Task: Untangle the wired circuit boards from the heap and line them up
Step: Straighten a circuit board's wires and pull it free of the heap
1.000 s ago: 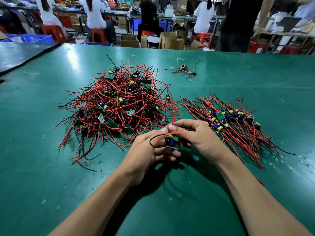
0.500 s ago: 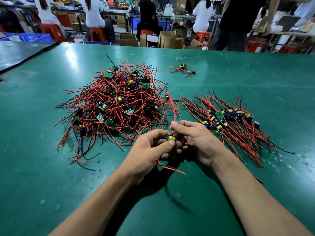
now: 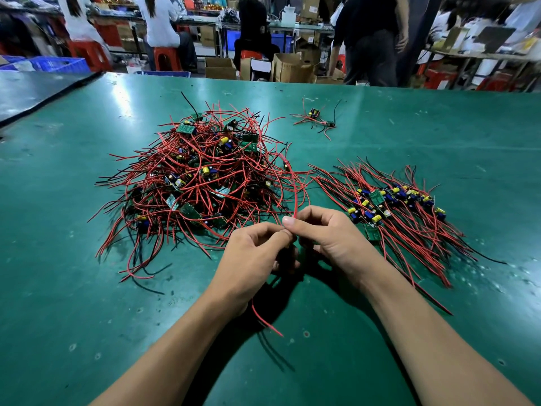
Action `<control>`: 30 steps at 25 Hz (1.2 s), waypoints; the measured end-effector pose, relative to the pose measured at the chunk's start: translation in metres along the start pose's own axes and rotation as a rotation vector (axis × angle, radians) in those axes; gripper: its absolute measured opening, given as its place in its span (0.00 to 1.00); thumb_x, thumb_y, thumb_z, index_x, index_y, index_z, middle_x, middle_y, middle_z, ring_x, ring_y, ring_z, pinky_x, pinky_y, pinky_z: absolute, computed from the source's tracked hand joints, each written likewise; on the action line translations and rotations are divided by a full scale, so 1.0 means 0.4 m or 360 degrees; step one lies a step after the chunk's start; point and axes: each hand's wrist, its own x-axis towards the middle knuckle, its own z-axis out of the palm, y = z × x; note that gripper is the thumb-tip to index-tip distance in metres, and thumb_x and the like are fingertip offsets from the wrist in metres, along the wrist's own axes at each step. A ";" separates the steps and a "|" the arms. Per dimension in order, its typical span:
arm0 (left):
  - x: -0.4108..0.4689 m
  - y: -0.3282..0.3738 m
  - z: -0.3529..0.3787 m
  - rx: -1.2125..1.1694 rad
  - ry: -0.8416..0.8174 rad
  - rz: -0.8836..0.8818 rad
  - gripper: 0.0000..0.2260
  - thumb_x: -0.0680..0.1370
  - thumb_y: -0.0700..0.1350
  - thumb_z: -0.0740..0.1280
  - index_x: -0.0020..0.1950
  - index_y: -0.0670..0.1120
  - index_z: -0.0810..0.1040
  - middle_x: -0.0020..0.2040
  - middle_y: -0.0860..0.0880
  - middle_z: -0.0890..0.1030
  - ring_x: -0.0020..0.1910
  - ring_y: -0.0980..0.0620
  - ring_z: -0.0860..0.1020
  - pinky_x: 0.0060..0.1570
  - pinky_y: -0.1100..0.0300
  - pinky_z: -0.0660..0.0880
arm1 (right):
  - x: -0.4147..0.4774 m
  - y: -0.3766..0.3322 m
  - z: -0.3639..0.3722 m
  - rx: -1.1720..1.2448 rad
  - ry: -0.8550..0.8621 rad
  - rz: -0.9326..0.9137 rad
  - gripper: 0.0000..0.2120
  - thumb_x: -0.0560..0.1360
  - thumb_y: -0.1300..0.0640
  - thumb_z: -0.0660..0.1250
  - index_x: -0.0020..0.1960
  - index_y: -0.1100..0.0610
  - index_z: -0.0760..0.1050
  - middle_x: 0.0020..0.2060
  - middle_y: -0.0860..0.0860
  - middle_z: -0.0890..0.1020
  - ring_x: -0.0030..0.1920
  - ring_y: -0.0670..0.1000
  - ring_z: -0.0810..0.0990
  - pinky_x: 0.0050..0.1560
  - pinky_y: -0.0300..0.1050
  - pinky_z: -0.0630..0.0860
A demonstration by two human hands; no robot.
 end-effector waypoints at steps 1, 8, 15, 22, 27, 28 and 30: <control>-0.002 0.001 0.000 0.0043 0.0002 0.0010 0.07 0.79 0.37 0.66 0.44 0.36 0.82 0.32 0.43 0.81 0.29 0.49 0.80 0.32 0.60 0.78 | 0.000 -0.001 -0.002 -0.0033 -0.0040 0.0016 0.13 0.67 0.45 0.78 0.43 0.53 0.83 0.37 0.53 0.80 0.38 0.55 0.74 0.44 0.55 0.71; 0.000 0.009 0.003 0.0194 0.0016 -0.0013 0.09 0.77 0.35 0.65 0.40 0.32 0.78 0.26 0.45 0.77 0.23 0.50 0.73 0.24 0.65 0.70 | 0.003 0.006 -0.004 -0.0274 0.0162 -0.0076 0.17 0.70 0.45 0.77 0.42 0.59 0.82 0.24 0.49 0.71 0.23 0.46 0.66 0.24 0.35 0.62; 0.000 0.014 -0.005 0.0140 -0.0143 -0.0116 0.08 0.77 0.37 0.65 0.39 0.38 0.79 0.27 0.45 0.77 0.23 0.49 0.73 0.25 0.64 0.70 | 0.026 0.012 -0.019 0.0032 0.0585 -0.0183 0.20 0.71 0.47 0.77 0.37 0.62 0.75 0.22 0.52 0.65 0.20 0.48 0.58 0.24 0.33 0.55; -0.005 -0.001 -0.002 0.0115 -0.0115 -0.0056 0.08 0.77 0.37 0.66 0.39 0.35 0.78 0.27 0.45 0.76 0.23 0.49 0.72 0.27 0.62 0.68 | 0.025 -0.029 -0.010 0.0793 0.0668 0.0106 0.20 0.80 0.49 0.66 0.33 0.58 0.79 0.25 0.47 0.70 0.20 0.43 0.64 0.19 0.35 0.60; -0.005 -0.005 -0.008 0.0118 -0.0099 -0.0071 0.08 0.76 0.38 0.66 0.37 0.38 0.78 0.27 0.44 0.77 0.23 0.48 0.73 0.27 0.62 0.69 | 0.021 -0.033 -0.022 0.0813 0.0626 0.0162 0.20 0.80 0.50 0.67 0.33 0.59 0.79 0.28 0.49 0.72 0.21 0.43 0.66 0.20 0.34 0.63; -0.003 -0.007 -0.011 0.0109 -0.0096 -0.0067 0.09 0.76 0.38 0.66 0.36 0.38 0.79 0.27 0.44 0.77 0.23 0.48 0.73 0.27 0.61 0.69 | 0.019 -0.031 -0.022 0.0767 0.0559 0.0161 0.18 0.78 0.49 0.68 0.35 0.59 0.81 0.28 0.48 0.73 0.22 0.43 0.67 0.21 0.34 0.65; 0.002 -0.008 -0.016 0.0086 -0.0104 -0.0052 0.10 0.78 0.40 0.67 0.38 0.40 0.81 0.25 0.44 0.75 0.23 0.48 0.72 0.27 0.61 0.68 | 0.012 -0.029 -0.026 0.0675 0.0303 0.0141 0.11 0.73 0.50 0.71 0.41 0.57 0.85 0.31 0.48 0.76 0.26 0.43 0.72 0.25 0.34 0.71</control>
